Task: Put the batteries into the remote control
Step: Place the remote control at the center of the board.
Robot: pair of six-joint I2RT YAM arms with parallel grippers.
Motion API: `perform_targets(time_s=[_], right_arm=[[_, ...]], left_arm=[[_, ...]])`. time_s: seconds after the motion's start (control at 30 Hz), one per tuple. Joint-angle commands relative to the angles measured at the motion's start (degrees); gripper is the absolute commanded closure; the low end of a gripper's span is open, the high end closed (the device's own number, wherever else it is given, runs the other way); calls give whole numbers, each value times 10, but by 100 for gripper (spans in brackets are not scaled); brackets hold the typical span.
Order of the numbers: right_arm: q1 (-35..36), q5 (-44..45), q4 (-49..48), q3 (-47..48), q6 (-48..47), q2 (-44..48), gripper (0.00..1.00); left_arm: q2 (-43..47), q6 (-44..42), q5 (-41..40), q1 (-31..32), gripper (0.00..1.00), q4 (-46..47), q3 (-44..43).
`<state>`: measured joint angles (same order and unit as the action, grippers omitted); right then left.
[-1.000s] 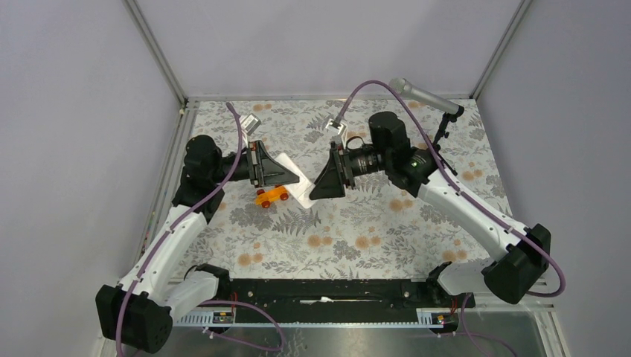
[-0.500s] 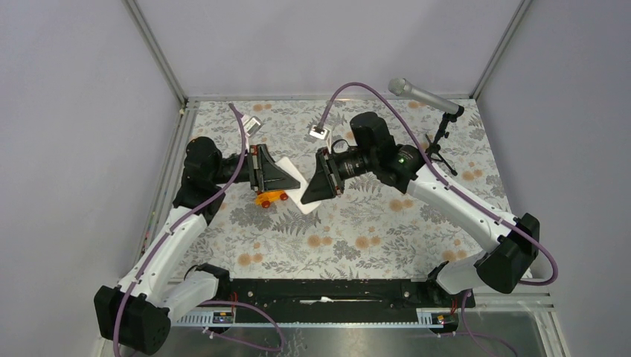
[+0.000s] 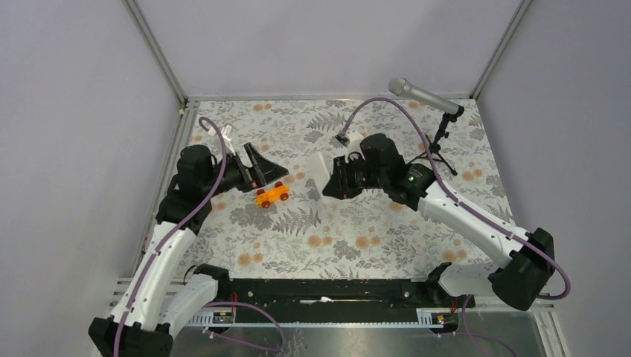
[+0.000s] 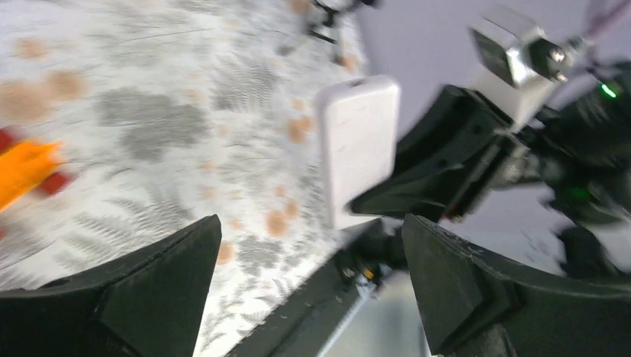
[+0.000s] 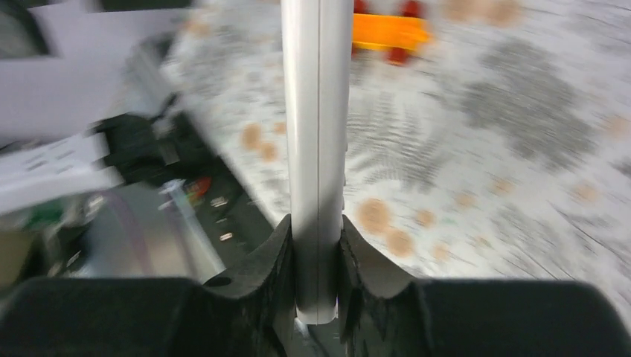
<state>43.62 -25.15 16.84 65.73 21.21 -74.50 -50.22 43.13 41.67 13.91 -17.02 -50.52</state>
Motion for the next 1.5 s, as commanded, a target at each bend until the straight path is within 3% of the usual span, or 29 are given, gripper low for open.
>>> perform_targets(time_s=[0.0,0.13,0.23,0.53,0.8,1.17,1.47], right_arm=[[-6,309,109,-32,-17,-11,100],[0,525,160,-36,-18,-72,100],[1,618,191,-21,3,-110,100],[2,663,218,-26,-3,-245,100],[12,624,164,-45,-20,-268,99],[18,540,160,-35,-17,-267,62],[18,418,177,-33,26,-98,36]], left_arm=[[54,-79,-266,-8,1,-163,-19],[79,-77,-289,-8,1,-183,-5],[86,-75,-286,-8,1,-191,-2],[70,-84,-279,-7,1,-214,-18],[68,-83,-268,-8,1,-235,-24],[87,-103,-253,-8,1,-275,-53],[74,-112,-283,-7,1,-368,-144]])
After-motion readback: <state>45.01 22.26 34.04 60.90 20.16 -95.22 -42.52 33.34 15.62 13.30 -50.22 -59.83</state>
